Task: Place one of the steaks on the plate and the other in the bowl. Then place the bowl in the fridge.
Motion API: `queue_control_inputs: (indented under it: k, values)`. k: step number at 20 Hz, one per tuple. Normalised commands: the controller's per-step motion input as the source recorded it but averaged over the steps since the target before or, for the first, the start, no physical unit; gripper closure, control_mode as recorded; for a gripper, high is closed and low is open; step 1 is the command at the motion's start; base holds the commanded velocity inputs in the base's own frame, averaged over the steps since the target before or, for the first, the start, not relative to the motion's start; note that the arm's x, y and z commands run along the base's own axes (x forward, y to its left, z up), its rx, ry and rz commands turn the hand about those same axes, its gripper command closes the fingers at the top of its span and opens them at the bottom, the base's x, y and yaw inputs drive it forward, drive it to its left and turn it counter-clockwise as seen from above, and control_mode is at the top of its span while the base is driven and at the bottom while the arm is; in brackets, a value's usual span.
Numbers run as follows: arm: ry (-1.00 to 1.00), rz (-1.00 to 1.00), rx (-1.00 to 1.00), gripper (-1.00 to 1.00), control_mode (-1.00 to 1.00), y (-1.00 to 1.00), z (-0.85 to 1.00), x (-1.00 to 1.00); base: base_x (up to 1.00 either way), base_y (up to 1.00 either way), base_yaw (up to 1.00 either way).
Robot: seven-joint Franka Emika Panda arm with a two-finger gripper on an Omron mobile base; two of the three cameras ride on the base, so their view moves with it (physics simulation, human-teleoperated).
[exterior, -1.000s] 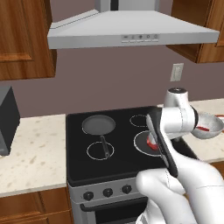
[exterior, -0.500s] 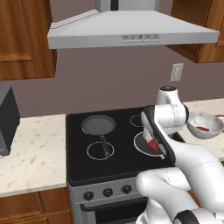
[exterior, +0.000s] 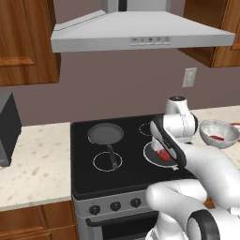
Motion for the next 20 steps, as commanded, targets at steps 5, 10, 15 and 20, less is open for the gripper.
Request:
queue_control_inputs:
  k: [5, 10, 15, 20]
  values:
    - [0.00, -0.06, 0.00, -1.00, -1.00, -0.14, -0.17, 0.14, 0.00, 0.00, 0.00]
    - [0.00, -0.09, 0.00, -1.00, -1.00, -0.07, -0.16, 0.06, 0.00, 0.00, 0.00]
    - [0.00, -0.07, 0.00, -1.00, -1.00, -0.02, -0.22, 0.10, 0.00, 0.00, 0.00]
    - [0.00, -0.03, 0.00, -1.00, -1.00, 0.00, -0.20, 0.18, 0.00, 0.00, 0.00]
